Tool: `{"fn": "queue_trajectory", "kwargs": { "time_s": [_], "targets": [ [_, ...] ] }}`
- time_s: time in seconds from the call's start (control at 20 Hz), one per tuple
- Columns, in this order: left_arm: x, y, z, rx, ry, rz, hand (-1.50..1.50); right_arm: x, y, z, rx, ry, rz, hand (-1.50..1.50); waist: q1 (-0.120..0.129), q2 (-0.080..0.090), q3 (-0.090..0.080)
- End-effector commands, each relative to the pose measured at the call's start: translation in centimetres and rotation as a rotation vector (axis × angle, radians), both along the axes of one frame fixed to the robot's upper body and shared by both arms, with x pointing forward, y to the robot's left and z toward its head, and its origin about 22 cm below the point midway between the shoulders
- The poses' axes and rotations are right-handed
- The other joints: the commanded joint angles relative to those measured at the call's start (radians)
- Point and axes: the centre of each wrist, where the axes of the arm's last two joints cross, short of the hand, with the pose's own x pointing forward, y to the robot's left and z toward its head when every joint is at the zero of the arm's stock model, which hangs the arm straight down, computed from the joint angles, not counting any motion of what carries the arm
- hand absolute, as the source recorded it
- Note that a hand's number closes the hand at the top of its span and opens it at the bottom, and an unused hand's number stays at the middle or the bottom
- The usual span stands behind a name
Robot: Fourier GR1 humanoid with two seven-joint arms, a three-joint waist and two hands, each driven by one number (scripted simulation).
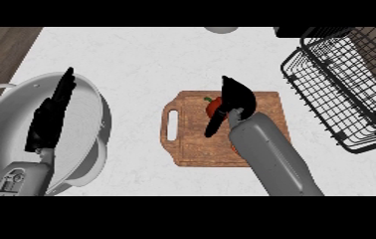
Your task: Pick the bell pepper from the cutting board and place it in the tiered basket
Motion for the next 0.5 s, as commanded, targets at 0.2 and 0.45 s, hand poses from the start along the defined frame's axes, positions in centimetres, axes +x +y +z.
{"fn": "queue_trajectory", "kwargs": {
  "time_s": [0.2, 0.45],
  "targets": [
    [-0.8, 1.1, 1.7, -0.006, -0.006, -0.002, 0.0, 1.4, 0.3, -1.8, -0.018, 0.072, -0.035, -1.5, 0.007, 0.0, 0.0],
    [-0.8, 0.4, 0.3, 0.021, 0.002, -0.019, 0.0, 1.9, 1.3, -2.1, 0.004, 0.092, -0.044, -1.5, 0.01, 0.001, 0.0]
  ]
}}
